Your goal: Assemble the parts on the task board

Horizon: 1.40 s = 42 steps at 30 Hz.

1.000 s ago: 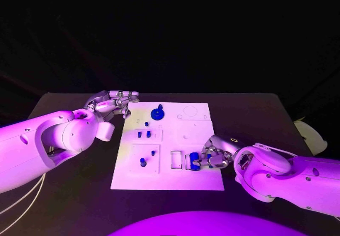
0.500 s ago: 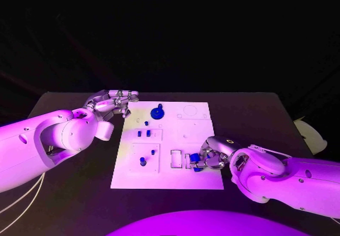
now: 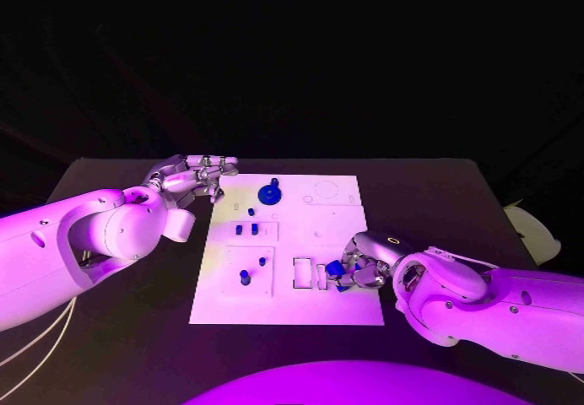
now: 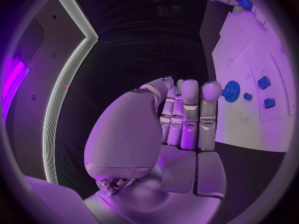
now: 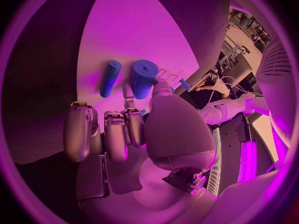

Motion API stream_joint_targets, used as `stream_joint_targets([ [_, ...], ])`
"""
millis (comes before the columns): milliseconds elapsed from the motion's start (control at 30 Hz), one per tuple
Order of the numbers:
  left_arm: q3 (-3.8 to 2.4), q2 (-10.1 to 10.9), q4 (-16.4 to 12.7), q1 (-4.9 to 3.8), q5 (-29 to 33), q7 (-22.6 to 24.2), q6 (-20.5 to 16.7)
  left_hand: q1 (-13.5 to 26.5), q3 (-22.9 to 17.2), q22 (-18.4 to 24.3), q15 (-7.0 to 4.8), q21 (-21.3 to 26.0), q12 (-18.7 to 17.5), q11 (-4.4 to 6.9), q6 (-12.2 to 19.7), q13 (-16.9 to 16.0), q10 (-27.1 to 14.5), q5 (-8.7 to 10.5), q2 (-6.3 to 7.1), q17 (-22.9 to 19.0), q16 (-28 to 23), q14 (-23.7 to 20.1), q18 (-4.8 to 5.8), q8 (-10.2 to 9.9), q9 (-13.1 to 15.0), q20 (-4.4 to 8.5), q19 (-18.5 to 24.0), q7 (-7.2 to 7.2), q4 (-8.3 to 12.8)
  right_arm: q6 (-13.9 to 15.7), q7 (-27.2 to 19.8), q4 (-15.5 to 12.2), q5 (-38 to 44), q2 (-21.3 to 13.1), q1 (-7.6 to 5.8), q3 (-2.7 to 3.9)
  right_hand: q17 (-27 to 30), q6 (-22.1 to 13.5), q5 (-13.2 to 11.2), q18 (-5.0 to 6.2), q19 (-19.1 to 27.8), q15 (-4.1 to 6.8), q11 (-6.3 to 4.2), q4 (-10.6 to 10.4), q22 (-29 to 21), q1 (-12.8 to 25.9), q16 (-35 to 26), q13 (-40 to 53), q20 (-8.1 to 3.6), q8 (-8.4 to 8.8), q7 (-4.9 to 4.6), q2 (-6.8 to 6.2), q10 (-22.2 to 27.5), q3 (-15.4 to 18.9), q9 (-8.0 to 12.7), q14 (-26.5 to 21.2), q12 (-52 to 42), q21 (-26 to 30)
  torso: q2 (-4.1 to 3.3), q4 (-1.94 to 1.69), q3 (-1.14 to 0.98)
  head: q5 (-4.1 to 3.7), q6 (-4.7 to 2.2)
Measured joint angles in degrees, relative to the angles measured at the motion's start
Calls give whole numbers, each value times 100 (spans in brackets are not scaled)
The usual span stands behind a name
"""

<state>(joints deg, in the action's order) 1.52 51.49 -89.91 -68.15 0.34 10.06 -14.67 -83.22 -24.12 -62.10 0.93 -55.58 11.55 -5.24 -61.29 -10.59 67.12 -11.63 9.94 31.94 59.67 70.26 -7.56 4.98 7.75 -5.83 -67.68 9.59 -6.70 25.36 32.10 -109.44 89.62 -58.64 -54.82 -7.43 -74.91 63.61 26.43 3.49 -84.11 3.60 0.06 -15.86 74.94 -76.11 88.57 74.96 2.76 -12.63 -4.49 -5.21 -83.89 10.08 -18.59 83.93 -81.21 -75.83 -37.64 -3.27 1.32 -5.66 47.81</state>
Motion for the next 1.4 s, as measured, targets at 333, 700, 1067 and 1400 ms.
stream_joint_targets([
  [333,0,5,0,0,-5,-15,26,0,0,0,0,0,0,0,0,1,0,0,0,0,0,0,0,0,0,0,0,0,0,372,46,-153,51,-54,45,-29,0,-6,664,-90,10,56,-132,44,-1,-280,33,-1,-55,-70,15,52,-69,-254,-90,11,-124,-217,-1,2,-4,2,-13],
  [700,0,6,3,0,-9,-26,43,0,16,6,0,0,0,0,-1,-5,0,0,0,-9,0,0,0,0,1,0,0,0,-16,752,27,-259,-284,-51,4,-1,-4,6,744,-90,18,64,-128,13,-2,-232,33,-2,-64,-70,-1,100,-34,-287,-86,19,-125,-217,-2,3,-8,-13,-44],
  [1067,0,2,3,0,-11,-35,59,0,16,6,0,0,0,0,-1,-5,0,0,0,-8,0,0,0,0,1,0,0,-1,-16,1032,-32,-327,-589,-12,-37,17,-3,4,821,-90,18,83,-128,-37,-2,-203,56,-3,-63,-69,-2,129,-34,-297,-48,0,-125,-238,-2,1,-4,-18,-62],
  [1400,0,1,-1,0,-13,-42,71,1,16,5,0,8,0,2,-1,-4,-2,0,-1,-8,0,0,0,0,0,0,0,-1,-16,1137,-91,-294,-797,190,-43,19,-3,-2,819,-90,19,82,-128,-37,-3,-180,56,-3,-63,-69,-5,152,-34,-297,-46,0,-114,-238,0,-4,-1,-1,-57],
])
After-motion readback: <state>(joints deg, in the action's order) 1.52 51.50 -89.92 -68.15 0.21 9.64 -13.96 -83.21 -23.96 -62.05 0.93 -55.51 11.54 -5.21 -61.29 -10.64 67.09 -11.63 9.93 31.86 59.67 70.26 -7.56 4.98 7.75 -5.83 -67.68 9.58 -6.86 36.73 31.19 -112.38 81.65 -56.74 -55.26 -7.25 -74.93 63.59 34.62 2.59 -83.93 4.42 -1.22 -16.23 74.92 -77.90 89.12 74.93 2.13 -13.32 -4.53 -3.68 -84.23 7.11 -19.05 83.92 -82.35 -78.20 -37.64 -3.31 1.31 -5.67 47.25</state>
